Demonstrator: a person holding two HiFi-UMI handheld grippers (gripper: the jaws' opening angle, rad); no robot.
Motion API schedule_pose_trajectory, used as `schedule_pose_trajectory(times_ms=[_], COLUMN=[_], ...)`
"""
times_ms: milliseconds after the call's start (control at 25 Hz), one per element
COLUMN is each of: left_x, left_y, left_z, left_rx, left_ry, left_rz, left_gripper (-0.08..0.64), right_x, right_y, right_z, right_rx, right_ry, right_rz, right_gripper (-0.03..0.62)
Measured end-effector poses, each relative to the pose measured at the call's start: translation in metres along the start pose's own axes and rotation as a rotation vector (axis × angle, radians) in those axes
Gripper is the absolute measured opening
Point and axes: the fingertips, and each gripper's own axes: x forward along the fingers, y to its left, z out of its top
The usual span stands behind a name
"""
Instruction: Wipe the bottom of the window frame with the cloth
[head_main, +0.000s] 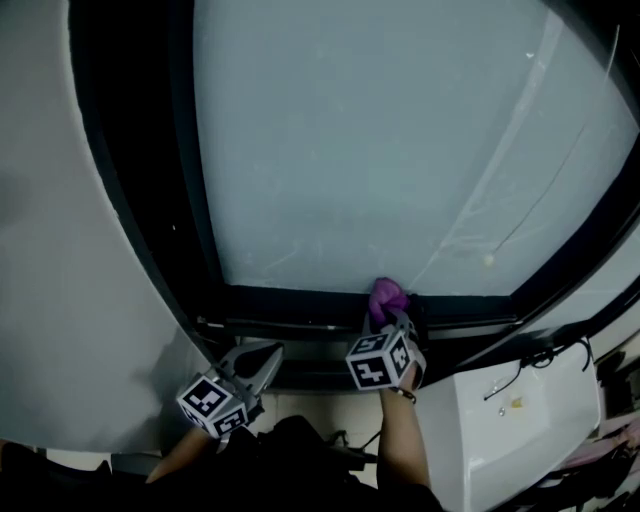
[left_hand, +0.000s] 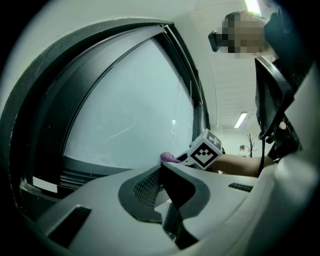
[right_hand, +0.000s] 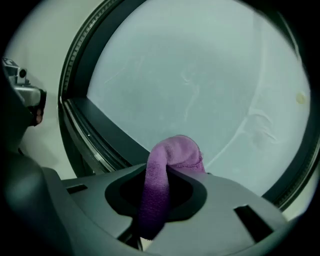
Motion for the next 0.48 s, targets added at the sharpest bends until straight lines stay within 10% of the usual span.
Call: schedule_pose_trajectory(times_ms=[480], left_x=[-0.013], left_y=[0.02], left_z=[0.009], left_rx=[0.009], left_ry=[-0.018], left_rz=[0.091], left_gripper=[0.0], right_x=[0.009], right_y=[0.018], right_z=[0.011], right_rx=[-0.249], right_ry=[0.139], right_rz=[0.194], right_gripper=[0.08])
